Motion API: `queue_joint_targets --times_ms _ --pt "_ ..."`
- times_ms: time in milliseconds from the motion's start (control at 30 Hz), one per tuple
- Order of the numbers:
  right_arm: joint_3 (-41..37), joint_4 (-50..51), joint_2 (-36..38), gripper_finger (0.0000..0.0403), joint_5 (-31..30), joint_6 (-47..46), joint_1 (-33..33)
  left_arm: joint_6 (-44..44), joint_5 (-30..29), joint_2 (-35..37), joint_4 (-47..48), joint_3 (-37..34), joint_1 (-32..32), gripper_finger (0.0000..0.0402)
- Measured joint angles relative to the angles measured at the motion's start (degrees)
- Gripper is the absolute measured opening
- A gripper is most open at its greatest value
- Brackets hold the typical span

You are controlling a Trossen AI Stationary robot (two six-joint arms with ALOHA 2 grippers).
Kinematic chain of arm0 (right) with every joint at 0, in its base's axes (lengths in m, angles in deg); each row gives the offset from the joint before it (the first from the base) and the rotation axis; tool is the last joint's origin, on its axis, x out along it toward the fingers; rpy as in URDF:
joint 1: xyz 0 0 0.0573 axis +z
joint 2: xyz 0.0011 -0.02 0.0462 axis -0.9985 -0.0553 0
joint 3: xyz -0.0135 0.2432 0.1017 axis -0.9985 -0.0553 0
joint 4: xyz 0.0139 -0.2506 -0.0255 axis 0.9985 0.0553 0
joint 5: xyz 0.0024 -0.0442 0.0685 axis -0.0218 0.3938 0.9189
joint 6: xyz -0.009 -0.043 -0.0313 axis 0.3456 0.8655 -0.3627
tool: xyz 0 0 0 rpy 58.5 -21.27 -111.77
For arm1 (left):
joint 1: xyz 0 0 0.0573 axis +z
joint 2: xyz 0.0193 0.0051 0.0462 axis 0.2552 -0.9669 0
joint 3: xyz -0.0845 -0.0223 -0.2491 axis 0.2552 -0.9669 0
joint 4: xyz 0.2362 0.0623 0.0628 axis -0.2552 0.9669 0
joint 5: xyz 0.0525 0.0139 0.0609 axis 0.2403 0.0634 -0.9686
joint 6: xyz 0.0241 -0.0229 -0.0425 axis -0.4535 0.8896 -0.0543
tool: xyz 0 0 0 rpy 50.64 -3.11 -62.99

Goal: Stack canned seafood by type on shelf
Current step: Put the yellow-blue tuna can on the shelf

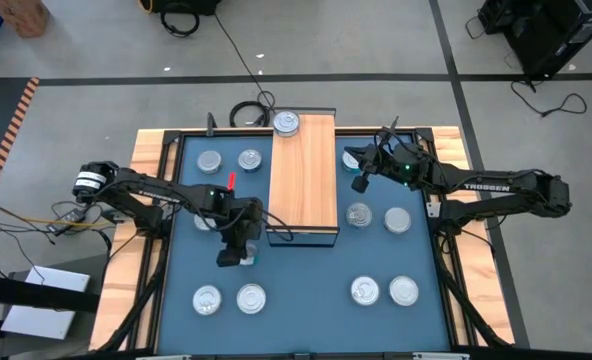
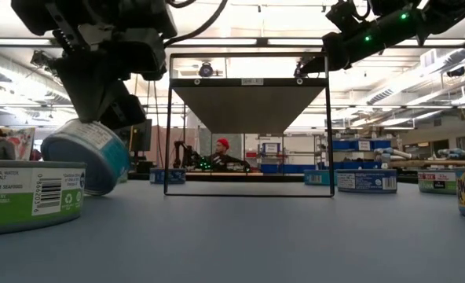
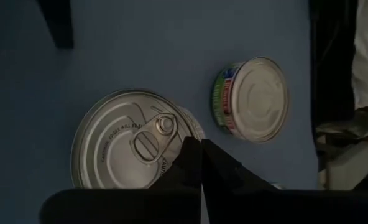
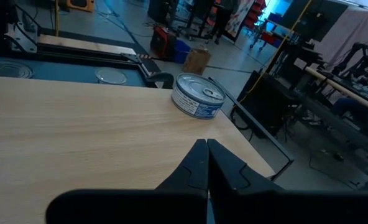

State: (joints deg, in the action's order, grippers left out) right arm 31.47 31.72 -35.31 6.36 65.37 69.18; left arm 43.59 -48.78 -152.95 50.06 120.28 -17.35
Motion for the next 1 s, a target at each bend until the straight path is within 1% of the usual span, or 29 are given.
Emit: queue_joint_targets --times_ms 133,333,400,600,800,1000 --pt "0.00 0.00 0.01 0.0008 0.00 0.00 0.00 -0.39 -2.06 0.00 0.66 0.00 0.22 0.0005" --pt "0.00 0.00 0.00 0.0008 0.00 0.00 0.00 2.31 -0.36 1.60 1.13 0.02 0.37 0.0002" --pt "0.00 -0.02 0.00 0.0008 0.00 0.00 0.00 2.77 -0.79 2.62 2.72 0.76 0.27 0.0001" --pt "0.00 -0.09 0.00 0.0008 -0.02 0.02 0.00 2.07 -10.29 5.62 10.21 5.84 0.31 0.0001" --pt "0.00 -0.31 0.01 0.0008 -0.02 0.01 0.00 -0.57 -20.19 5.86 19.51 12.72 0.29 0.0001" --pt "0.00 -0.44 0.00 0.0008 -0.02 0.02 0.00 -1.15 -27.99 5.86 24.85 17.13 1.47 0.0000"
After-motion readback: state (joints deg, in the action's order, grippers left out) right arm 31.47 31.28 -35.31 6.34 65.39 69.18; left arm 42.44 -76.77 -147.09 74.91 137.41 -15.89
